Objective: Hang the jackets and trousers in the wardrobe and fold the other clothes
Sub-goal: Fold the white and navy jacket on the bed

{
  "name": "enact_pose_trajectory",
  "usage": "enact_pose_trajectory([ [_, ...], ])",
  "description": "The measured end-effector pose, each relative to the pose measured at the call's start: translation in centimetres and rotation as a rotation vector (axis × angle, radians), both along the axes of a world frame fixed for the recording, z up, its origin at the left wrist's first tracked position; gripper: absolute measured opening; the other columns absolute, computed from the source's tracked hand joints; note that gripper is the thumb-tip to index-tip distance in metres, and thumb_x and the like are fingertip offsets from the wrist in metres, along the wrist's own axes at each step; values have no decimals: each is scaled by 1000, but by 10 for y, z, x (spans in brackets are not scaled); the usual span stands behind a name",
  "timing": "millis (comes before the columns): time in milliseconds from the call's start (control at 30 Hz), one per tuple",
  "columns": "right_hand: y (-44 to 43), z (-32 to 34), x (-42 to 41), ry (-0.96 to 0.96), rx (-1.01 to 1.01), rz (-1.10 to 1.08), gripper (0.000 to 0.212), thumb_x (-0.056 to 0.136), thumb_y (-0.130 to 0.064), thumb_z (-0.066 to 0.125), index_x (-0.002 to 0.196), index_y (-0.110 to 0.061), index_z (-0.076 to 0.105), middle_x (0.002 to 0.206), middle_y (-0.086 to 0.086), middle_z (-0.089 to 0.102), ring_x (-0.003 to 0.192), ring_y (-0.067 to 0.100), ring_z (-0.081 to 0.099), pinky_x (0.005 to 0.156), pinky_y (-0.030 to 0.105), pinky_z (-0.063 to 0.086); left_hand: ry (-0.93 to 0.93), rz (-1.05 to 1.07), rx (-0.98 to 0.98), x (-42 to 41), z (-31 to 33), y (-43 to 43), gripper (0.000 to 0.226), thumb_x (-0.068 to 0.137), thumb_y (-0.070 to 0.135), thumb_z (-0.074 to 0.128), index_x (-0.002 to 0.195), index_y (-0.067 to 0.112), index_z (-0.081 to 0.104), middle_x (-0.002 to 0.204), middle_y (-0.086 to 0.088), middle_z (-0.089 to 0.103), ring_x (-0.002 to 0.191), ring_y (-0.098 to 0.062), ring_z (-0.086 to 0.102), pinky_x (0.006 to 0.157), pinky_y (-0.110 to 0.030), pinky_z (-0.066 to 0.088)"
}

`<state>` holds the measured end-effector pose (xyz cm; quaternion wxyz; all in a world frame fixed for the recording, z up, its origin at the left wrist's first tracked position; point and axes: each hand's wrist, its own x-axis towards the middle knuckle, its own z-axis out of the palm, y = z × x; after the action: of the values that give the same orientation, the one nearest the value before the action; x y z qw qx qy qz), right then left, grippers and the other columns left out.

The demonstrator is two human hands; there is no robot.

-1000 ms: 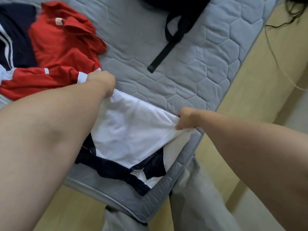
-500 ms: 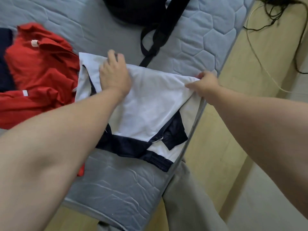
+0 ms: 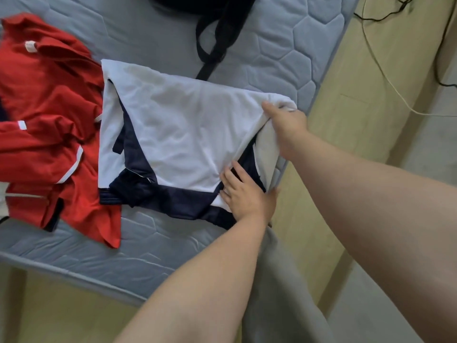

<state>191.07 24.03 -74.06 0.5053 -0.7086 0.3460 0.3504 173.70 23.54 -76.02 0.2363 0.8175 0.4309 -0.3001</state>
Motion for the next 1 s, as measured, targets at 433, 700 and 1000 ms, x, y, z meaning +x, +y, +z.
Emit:
enact_pose_trajectory([
  [433,-9,16,5,-258,-269,203,12,90,-23,64,93,-14,58,89,5,61,83,25,59,78,36,53,-98,80,-240,15,24,1,87,95,10,60,160,12,3,163,-6,16,153,-23,15,116,-31,30],
  [700,-23,65,17,-323,-418,19,11,90,-15,52,83,-21,58,78,-7,55,65,14,52,53,21,39,-87,242,-879,21,97,2,68,83,-3,40,144,27,46,117,3,62,109,-24,61,86,-33,52],
  [1000,122,55,-16,-337,-283,353,14,91,-18,52,102,-18,60,93,-3,56,90,20,53,75,29,40,-102,550,-972,-30,78,140,69,59,-11,43,115,26,62,94,-2,62,87,-25,57,68,-32,55],
])
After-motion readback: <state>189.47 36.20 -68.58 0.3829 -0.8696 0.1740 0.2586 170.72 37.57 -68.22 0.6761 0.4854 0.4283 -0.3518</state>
